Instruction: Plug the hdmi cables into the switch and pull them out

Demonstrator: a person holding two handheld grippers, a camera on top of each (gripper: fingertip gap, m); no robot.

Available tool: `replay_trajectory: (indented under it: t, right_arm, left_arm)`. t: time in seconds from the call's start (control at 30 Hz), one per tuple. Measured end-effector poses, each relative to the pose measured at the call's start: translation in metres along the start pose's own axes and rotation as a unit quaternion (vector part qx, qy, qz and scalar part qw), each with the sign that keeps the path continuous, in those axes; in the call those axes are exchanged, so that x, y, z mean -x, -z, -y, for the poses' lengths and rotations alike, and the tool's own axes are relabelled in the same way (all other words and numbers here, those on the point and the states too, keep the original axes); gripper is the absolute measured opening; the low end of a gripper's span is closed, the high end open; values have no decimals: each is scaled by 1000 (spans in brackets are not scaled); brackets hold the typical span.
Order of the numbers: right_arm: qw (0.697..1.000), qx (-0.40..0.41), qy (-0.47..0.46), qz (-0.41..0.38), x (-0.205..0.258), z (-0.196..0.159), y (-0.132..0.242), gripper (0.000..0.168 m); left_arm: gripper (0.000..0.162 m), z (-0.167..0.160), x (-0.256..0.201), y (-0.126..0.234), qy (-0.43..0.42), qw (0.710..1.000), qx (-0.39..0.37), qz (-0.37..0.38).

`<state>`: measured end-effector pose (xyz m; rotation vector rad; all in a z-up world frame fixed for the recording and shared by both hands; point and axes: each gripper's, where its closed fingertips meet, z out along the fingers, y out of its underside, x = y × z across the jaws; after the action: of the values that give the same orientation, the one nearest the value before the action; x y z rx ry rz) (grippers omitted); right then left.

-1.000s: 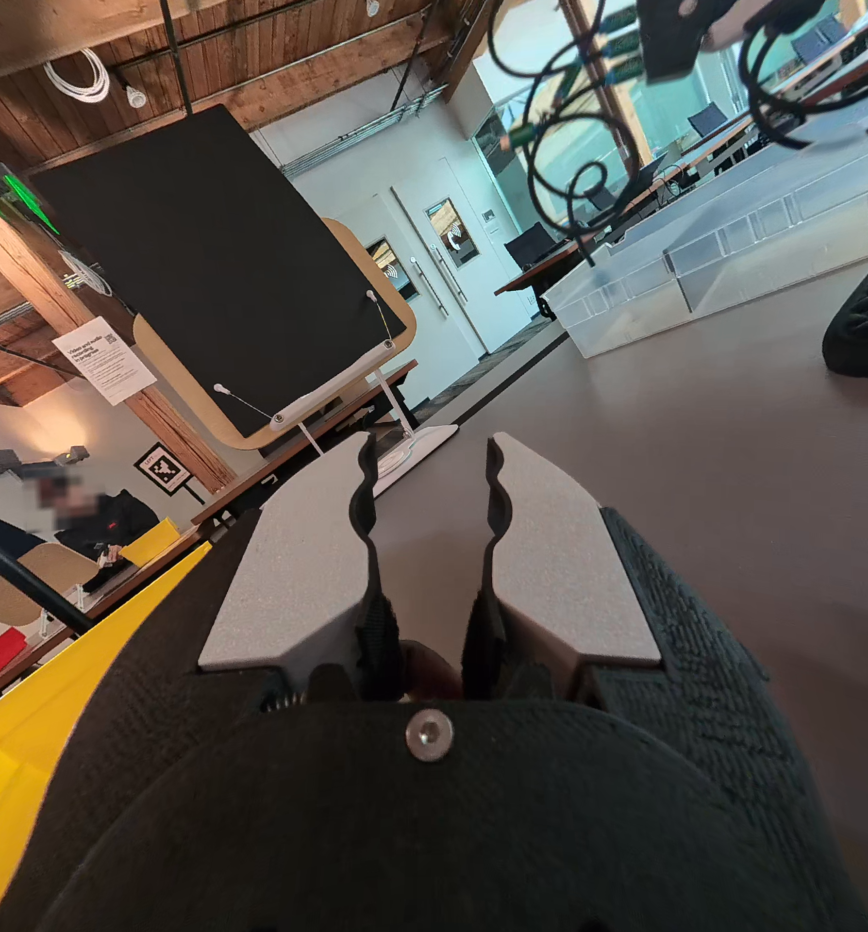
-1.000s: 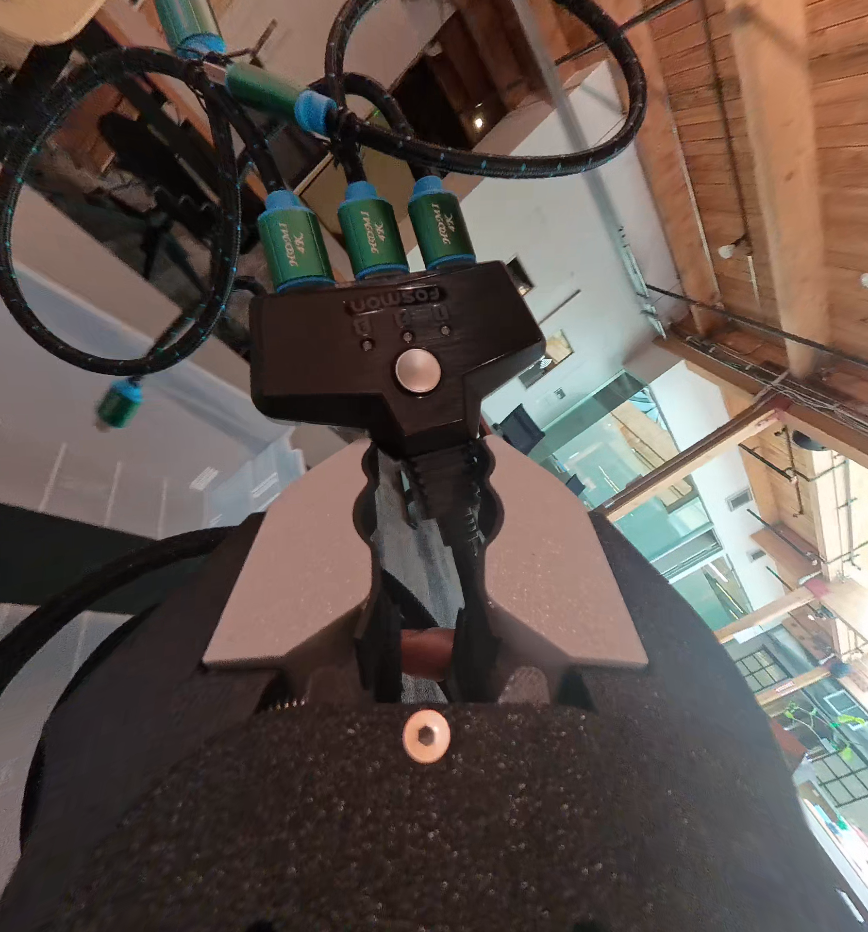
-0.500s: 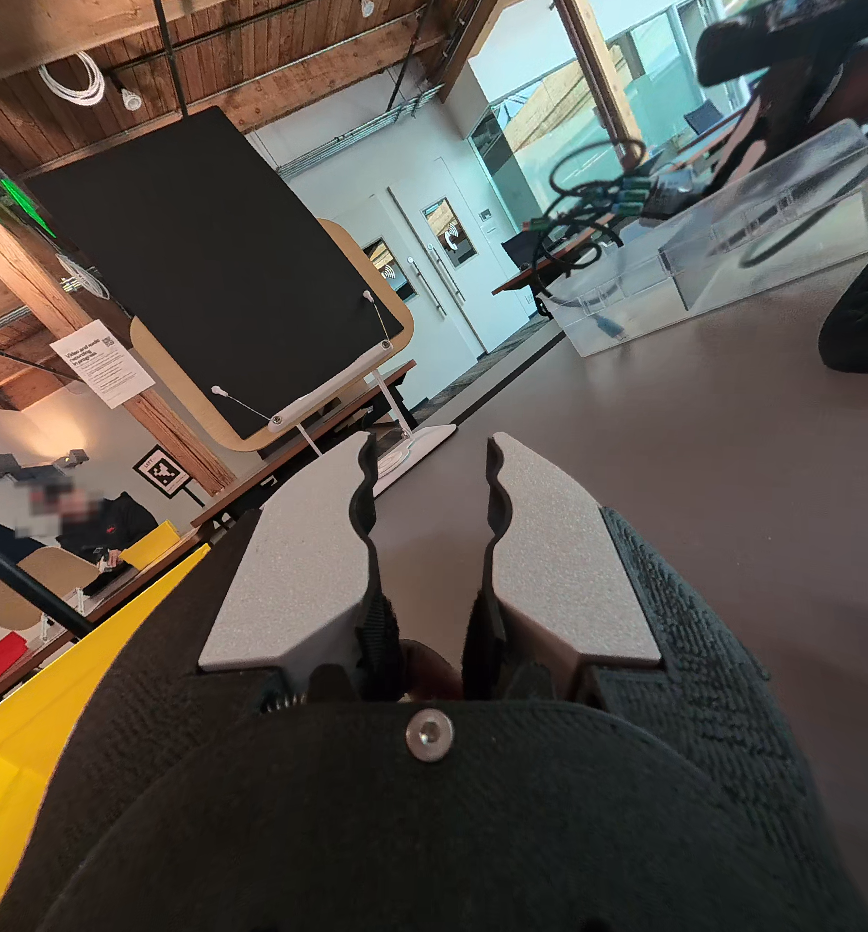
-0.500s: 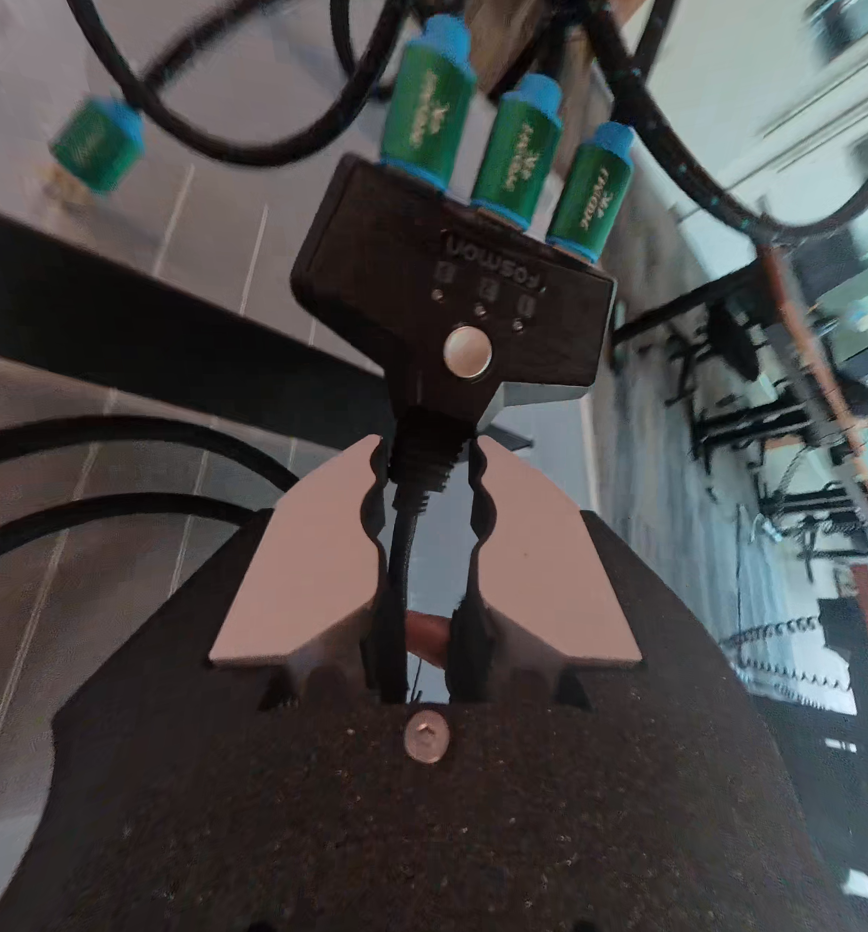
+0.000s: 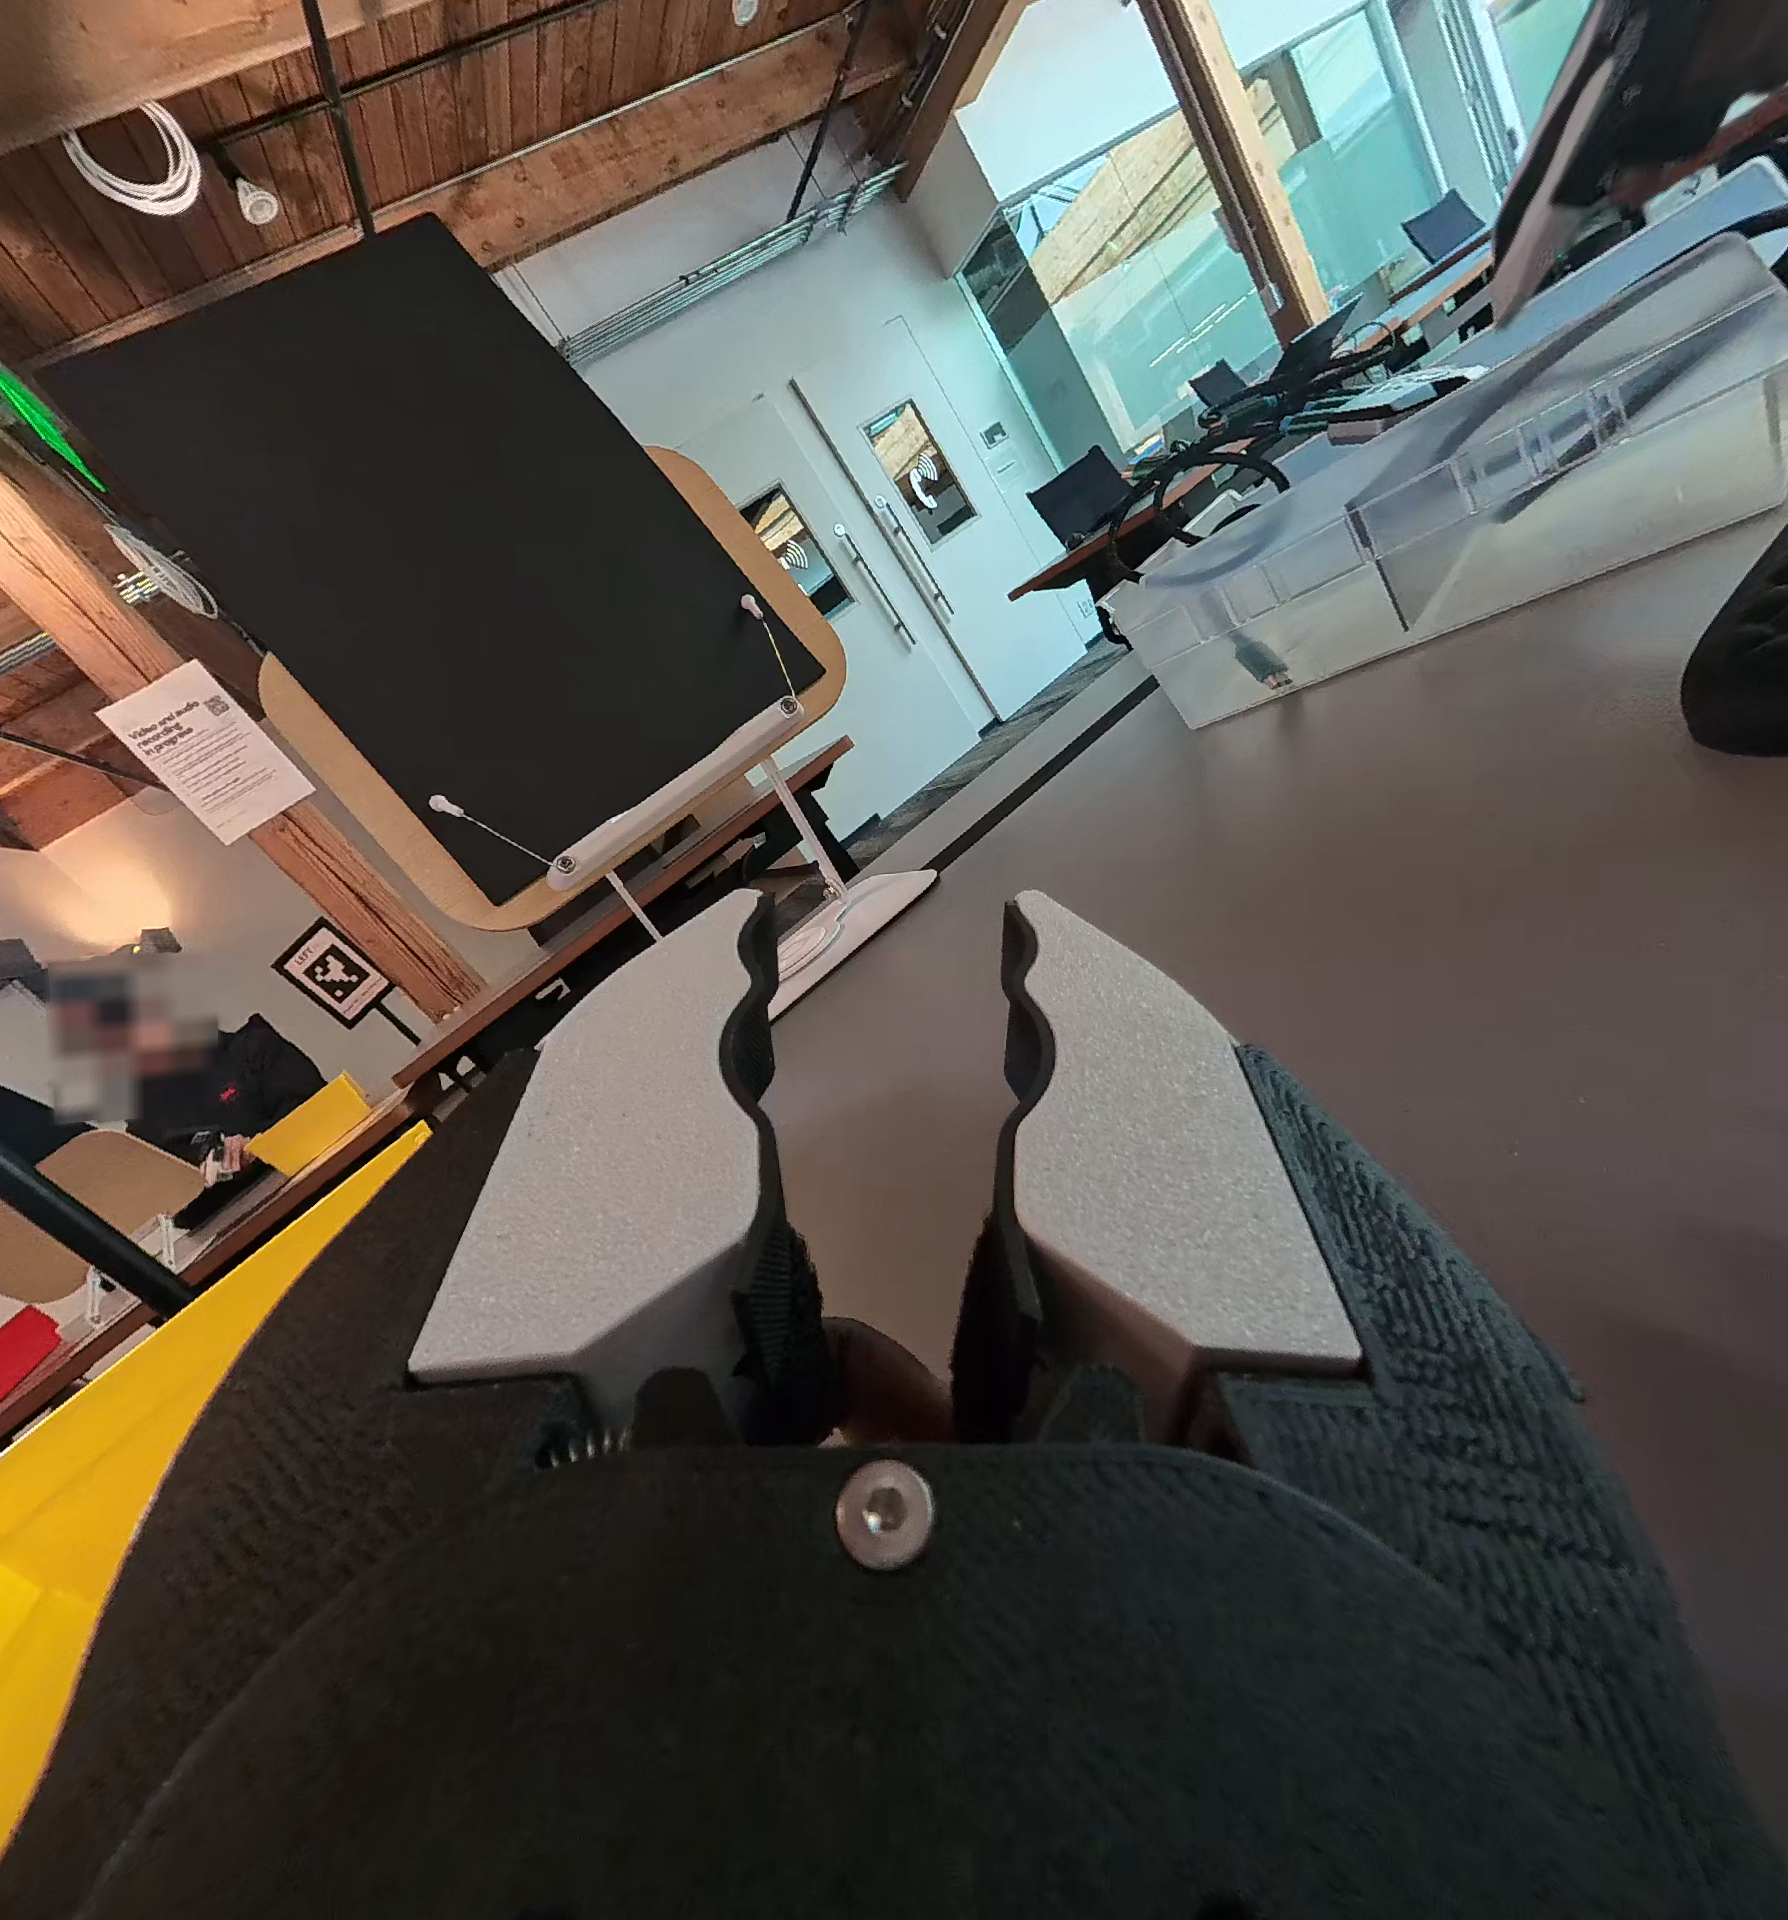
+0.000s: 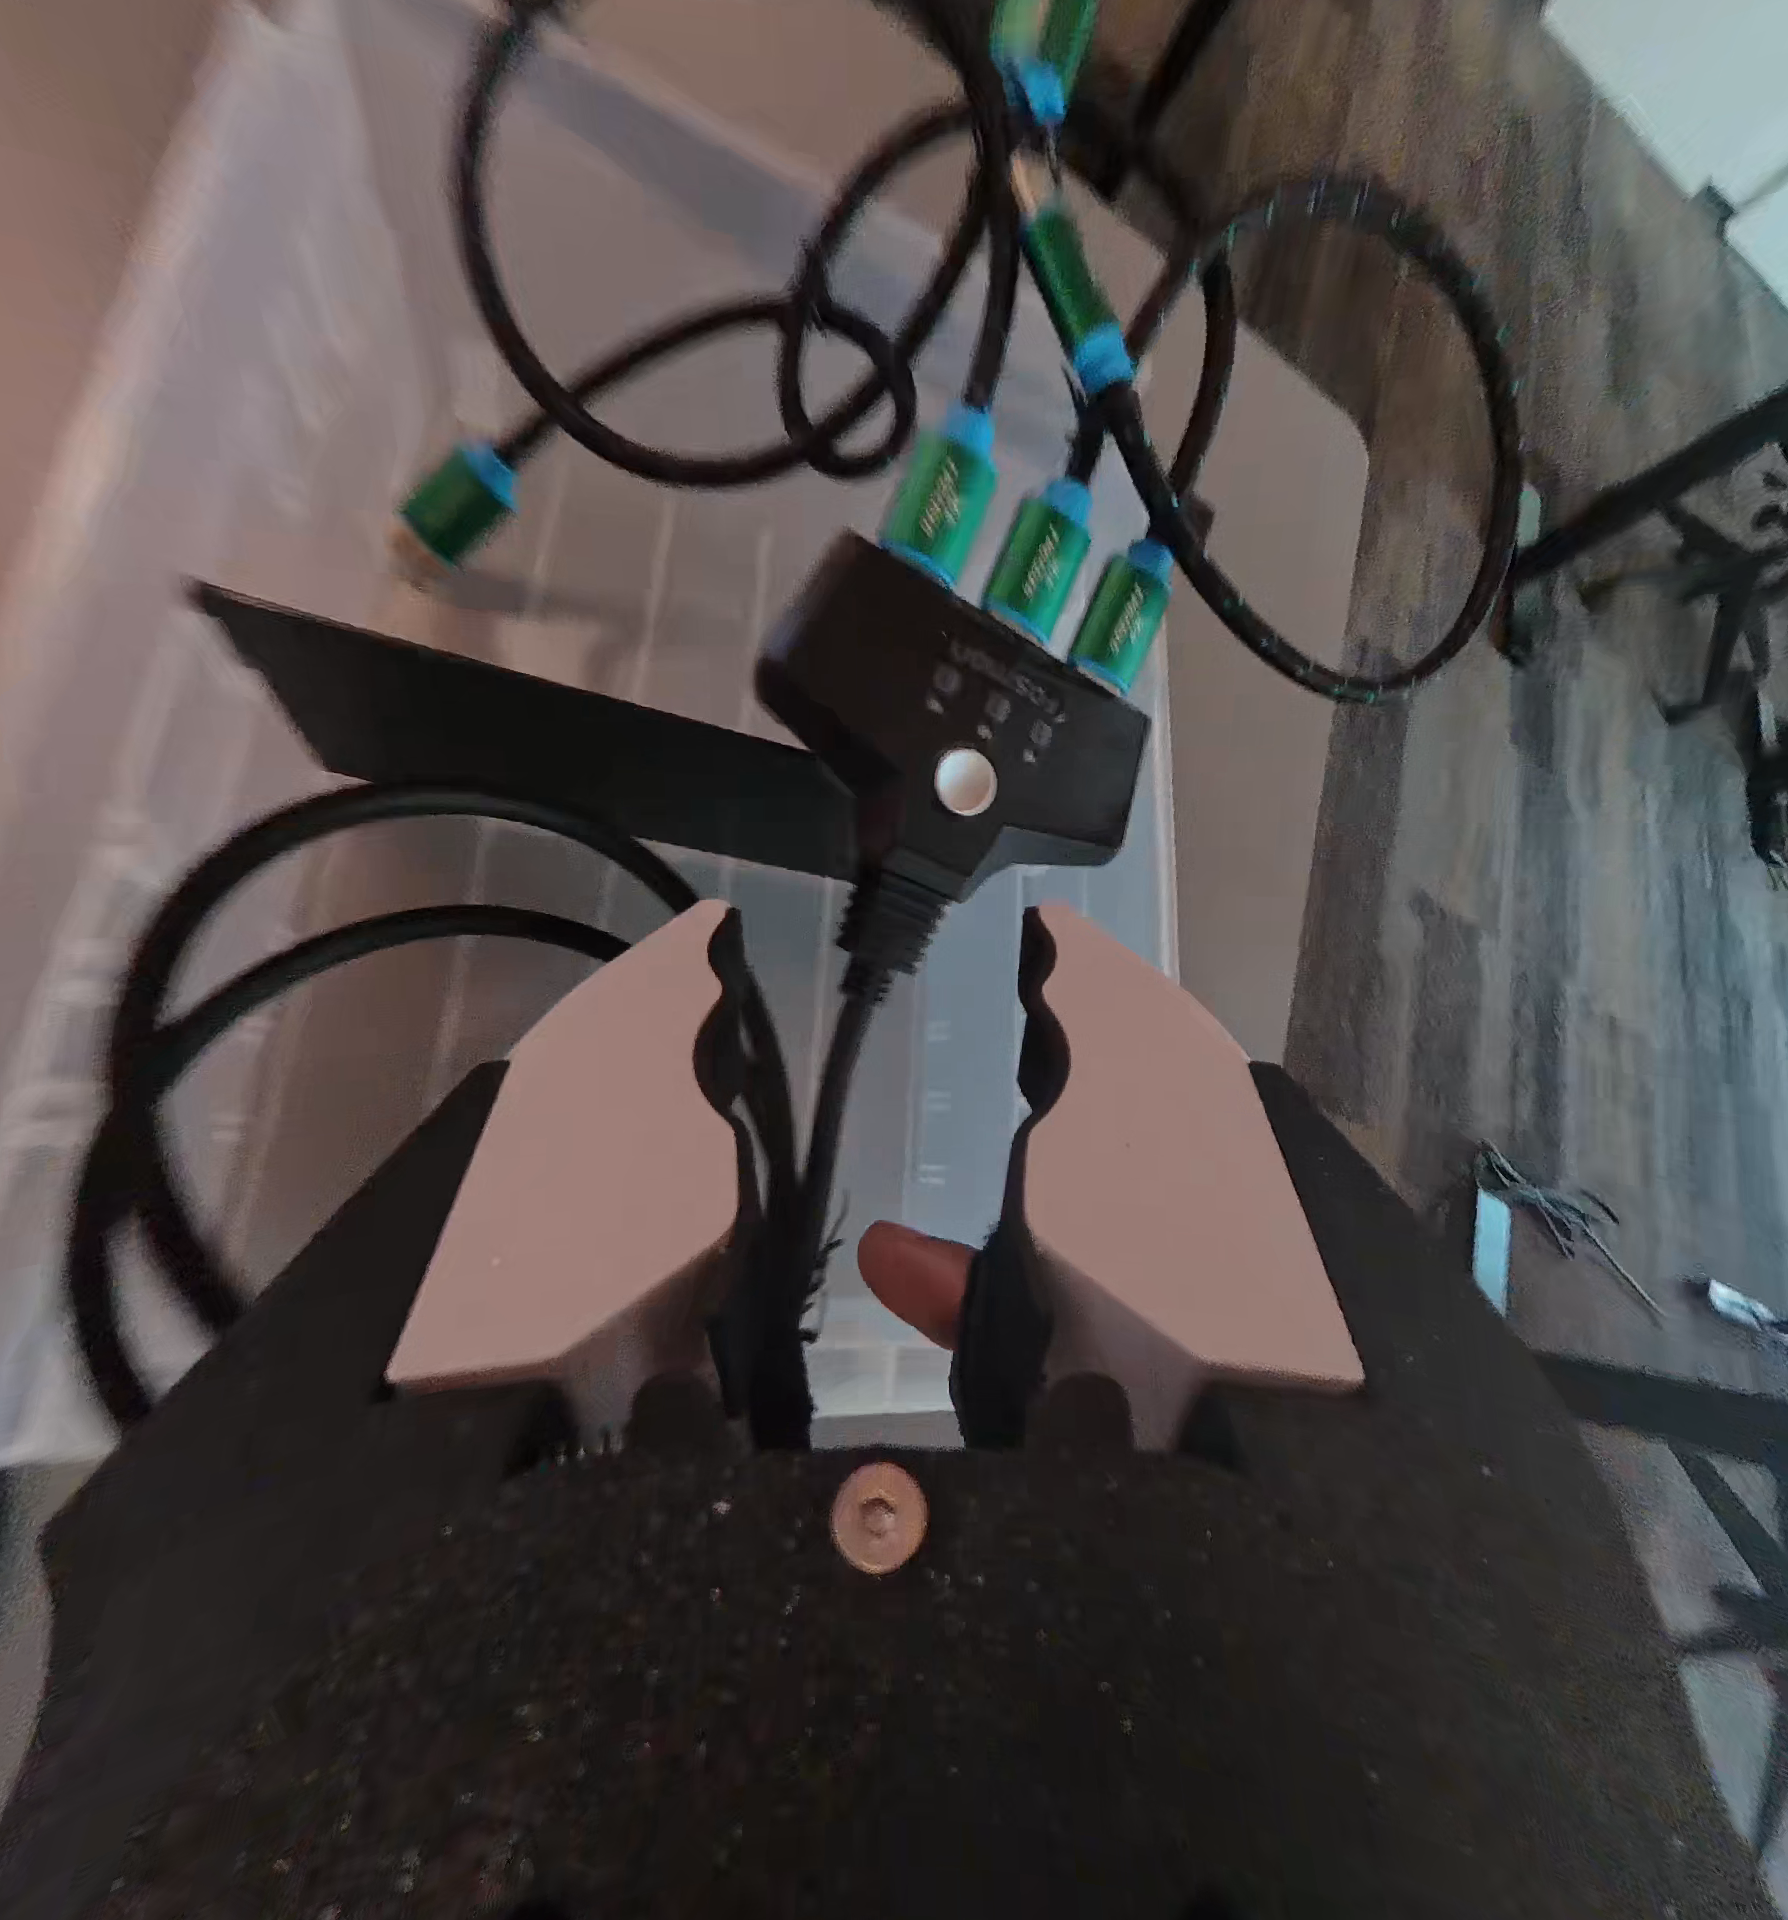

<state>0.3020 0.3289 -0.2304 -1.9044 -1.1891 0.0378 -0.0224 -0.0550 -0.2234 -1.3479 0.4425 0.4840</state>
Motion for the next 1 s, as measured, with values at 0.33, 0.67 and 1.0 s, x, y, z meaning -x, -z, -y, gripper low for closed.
replay_trajectory:
  t: [0.33,0.67,1.0]
  right_arm:
    - [970,175,43,162,66,-71,27,21]
    - [999,-2,-29,35,50,-8,30,51]
    - [700,-706,-101,38,163,136,200,27]
  left_arm:
    - [41,0,-2,0,-9,1000,0,-4]
    - [41,-3,-5,-2,-15,1000,9,-9]
    - [40,-4,-6,-2,-24,1000,10,-11]
